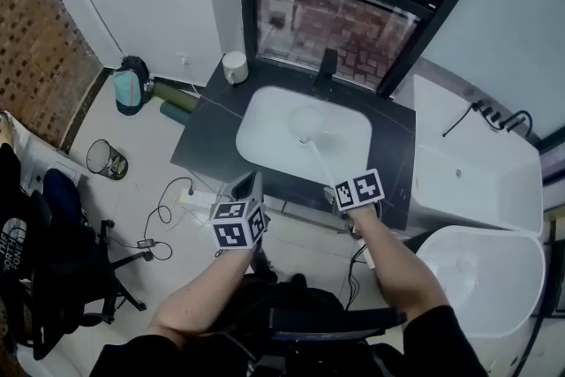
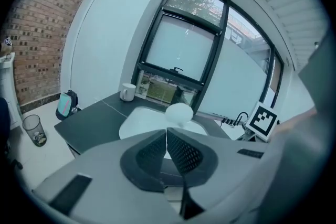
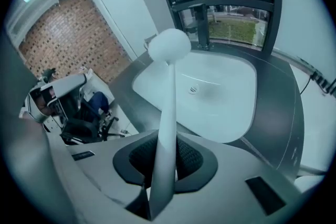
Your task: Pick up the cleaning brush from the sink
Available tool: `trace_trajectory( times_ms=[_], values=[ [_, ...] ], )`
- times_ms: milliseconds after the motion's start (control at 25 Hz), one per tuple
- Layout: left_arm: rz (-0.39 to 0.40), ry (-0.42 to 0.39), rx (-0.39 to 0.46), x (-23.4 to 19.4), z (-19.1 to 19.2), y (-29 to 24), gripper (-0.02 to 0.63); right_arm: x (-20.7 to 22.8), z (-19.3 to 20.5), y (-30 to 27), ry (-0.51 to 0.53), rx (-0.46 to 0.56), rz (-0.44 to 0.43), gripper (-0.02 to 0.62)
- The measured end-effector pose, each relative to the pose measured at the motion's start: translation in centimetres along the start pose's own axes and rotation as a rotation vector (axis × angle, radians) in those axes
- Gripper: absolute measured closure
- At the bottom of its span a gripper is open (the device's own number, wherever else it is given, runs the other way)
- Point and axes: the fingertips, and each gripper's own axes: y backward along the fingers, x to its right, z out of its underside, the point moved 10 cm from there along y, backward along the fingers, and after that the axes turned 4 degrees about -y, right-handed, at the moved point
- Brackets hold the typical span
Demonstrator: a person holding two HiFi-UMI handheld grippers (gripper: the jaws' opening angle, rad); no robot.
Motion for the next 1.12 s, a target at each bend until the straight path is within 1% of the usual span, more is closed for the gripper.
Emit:
trace_trajectory(
  times_ms=[80,160,240,320,400,520,560,680,720,840,880,960,1040,1120],
  values=[
    [0.007,-0.010,0.028,2.0,0.3,2.1,0.606,-1.0,1.1,2.5,-0.008,0.071,-0.043,0.548],
    [0.005,-0.008,0.047,4.1,0.9,4.3,0.606,-2.0,2.1,5.0,0.014,0.135,-0.070,0.548],
    [-0.001,-0.019,0.072,5.9,1.2,6.8,0.606,-2.9,3.2,7.4,0.051,0.187,-0.069,0.547],
    [0.008,-0.049,0.115,7.1,0.9,9.4,0.606,-4.3,4.4,9.5,0.082,0.246,-0.063,0.547],
    [0.053,-0.082,0.176,7.5,0.4,11.9,0.606,-6.4,5.6,11.3,0.089,0.319,-0.073,0.548],
    [0.156,-0.101,0.264,7.3,-0.6,14.8,0.606,-9.8,7.3,13.8,0.071,0.439,-0.097,0.548],
    [0.165,-0.116,0.278,7.1,-1.0,15.7,0.606,-10.9,7.8,14.7,0.060,0.480,-0.101,0.548],
    [0.168,-0.165,0.313,6.5,-2.1,18.7,0.606,-14.2,9.2,17.3,0.043,0.597,-0.086,0.548],
    [0.182,-0.165,0.322,6.3,-2.2,19.7,0.606,-15.3,9.7,18.1,0.049,0.634,-0.073,0.548],
    [0.256,-0.133,0.320,6.4,-1.6,22.4,0.606,-17.9,11.8,20.6,0.075,0.746,-0.027,0.547],
    [0.270,-0.140,0.326,6.8,-1.5,23.4,0.606,-18.5,12.6,21.7,0.077,0.782,-0.021,0.546],
    [0.269,-0.195,0.361,7.9,-1.6,25.7,0.606,-19.5,14.2,24.1,0.080,0.855,-0.021,0.547],
    [0.251,-0.243,0.401,8.9,-2.1,27.9,0.606,-20.3,15.9,26.7,0.086,0.923,-0.023,0.546],
    [0.236,-0.236,0.416,9.7,-2.2,29.7,0.606,-20.7,17.6,29.0,0.098,0.968,-0.015,0.547]
  ],
)
